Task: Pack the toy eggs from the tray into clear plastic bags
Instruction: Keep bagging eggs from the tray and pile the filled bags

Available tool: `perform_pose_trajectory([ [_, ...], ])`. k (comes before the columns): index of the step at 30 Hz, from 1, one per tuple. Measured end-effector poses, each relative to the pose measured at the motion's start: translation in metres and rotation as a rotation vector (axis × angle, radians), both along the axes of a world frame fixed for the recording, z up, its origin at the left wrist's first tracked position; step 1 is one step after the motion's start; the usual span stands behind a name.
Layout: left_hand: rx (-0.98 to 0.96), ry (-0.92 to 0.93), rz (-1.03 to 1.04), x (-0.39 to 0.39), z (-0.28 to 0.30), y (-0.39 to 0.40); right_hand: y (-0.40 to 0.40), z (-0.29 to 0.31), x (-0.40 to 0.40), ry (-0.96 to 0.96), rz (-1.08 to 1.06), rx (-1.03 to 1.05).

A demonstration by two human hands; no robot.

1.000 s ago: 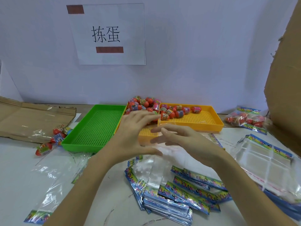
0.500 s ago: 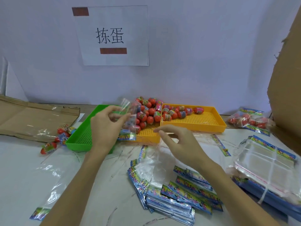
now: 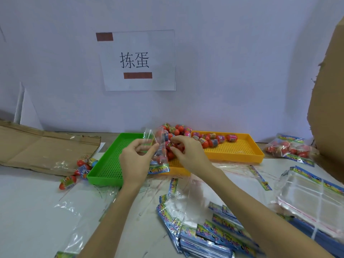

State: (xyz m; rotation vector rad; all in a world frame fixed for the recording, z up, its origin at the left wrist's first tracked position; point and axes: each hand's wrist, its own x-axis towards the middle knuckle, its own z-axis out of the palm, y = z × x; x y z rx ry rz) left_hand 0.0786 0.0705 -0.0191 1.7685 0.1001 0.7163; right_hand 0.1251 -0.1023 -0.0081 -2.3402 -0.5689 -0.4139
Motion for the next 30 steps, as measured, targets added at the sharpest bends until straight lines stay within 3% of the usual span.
perform_pose_trajectory([
  [6,0.03,0.0,-0.031,0.002,0.0,0.0,0.017,-0.005,0.021,0.022,-0.055,-0.035],
  [13,-0.033,-0.009,-0.195,0.0,0.001,-0.008,-0.013,-0.014,-0.005,0.142,-0.12,0.566],
  [18,0.022,0.082,-0.357,-0.002,0.001,-0.019,-0.039,-0.011,-0.031,0.134,-0.127,0.858],
  [21,0.112,0.11,-0.437,-0.005,0.0,-0.025,-0.049,0.0,-0.041,0.045,-0.138,0.843],
  [25,0.243,0.077,-0.474,-0.009,-0.001,-0.031,-0.053,0.013,-0.047,0.014,0.012,0.788],
  [30,0.153,0.051,-0.491,-0.012,0.0,-0.037,-0.052,0.014,-0.049,-0.018,0.091,0.496],
])
